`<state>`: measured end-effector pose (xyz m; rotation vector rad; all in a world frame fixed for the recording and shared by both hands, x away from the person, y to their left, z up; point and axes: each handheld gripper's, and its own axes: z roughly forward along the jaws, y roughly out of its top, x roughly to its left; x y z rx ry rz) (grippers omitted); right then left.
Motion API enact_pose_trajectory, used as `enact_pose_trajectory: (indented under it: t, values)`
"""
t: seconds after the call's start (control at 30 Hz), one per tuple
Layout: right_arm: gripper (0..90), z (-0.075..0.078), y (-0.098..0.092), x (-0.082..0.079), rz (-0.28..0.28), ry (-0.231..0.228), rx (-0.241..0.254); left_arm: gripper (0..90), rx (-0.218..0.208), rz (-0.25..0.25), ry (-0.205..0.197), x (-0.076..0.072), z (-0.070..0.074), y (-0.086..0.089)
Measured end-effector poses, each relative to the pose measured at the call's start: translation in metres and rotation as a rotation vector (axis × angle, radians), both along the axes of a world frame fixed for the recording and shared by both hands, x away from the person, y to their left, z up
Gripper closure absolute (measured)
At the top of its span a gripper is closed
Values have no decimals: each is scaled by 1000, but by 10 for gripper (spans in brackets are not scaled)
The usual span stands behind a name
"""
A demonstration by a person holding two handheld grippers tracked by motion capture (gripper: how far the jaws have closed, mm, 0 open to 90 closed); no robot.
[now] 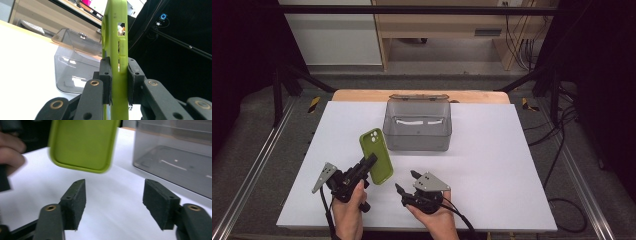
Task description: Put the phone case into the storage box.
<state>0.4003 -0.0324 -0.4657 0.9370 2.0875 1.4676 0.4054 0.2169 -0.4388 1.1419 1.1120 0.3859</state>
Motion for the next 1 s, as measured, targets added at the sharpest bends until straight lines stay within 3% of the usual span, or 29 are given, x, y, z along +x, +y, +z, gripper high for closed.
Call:
enact_pose_trajectory:
  t: [0.07,0.2,0.33,0.47,0.57,0.77,1.0]
  values:
    - [300,-1,-5,4,-11,-3,-9,773,4,3,6,1,0,1]
    - [222,-1,-15,14,-5,43,-3,773,13,16,17,3,-1,7]
    - [170,3,-25,18,8,30,-9,774,15,37,15,4,1,14]
    - [157,5,-35,23,15,15,-41,773,28,58,13,7,2,21]
    - [154,6,-46,30,3,35,-50,773,30,71,17,8,2,26]
    - [124,9,-59,34,-2,43,-32,773,43,90,25,11,1,33]
    - [106,9,-78,38,-74,-14,-33,773,63,98,26,12,1,35]
